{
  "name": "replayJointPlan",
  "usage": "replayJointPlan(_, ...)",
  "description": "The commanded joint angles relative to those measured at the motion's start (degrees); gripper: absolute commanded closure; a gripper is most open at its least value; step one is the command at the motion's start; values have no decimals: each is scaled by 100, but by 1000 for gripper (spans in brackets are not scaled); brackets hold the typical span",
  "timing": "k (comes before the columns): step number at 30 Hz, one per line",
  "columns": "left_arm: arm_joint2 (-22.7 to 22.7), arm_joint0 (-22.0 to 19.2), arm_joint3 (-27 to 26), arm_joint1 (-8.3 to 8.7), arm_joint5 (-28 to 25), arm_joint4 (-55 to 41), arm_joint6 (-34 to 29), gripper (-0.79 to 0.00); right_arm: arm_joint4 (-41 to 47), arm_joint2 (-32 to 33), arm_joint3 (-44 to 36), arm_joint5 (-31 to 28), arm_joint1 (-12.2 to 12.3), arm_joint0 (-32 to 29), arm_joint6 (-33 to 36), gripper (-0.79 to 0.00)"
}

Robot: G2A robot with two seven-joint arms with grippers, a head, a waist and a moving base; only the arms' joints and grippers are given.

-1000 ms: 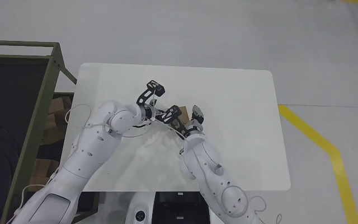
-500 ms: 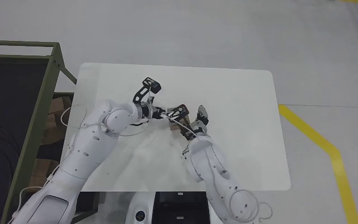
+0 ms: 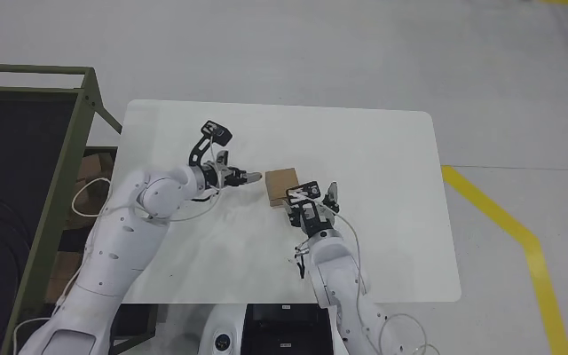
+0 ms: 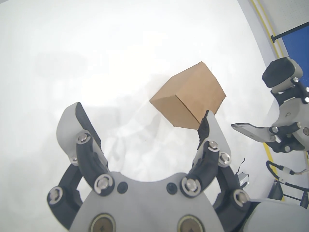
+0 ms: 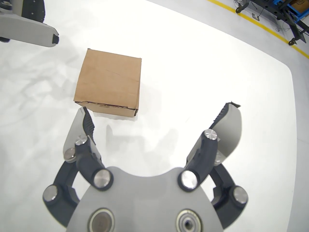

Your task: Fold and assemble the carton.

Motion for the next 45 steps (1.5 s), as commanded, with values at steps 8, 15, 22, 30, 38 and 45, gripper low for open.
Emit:
replayJointPlan(8, -57, 112, -74, 20, -58, -16, -28, -785, -8, -3, 0, -2, -1, 7, 13, -785)
replayJointPlan(15, -89, 181, -51, 10, -11, -83, 344, -785, -251, -131, 350, -73, 37, -9, -794, -785)
replayJointPlan(22, -297, 286, -58, 8, 22, -450, 812, -785, -40, -195, 803, 442, 84, -329, -2762, -785)
replayJointPlan(30, -459, 390, -70, 12, 128, -702, 1018, -785, 582, -394, 1461, 864, 73, -228, -3605, -785)
replayJointPlan(38, -471, 394, -79, 15, 145, -724, 983, -785, 582, -394, 1461, 864, 73, -228, -3605, -785)
replayJointPlan(45, -471, 394, -79, 15, 145, -724, 983, -785, 679, -515, 1815, 1260, 29, -65, -3755, -785)
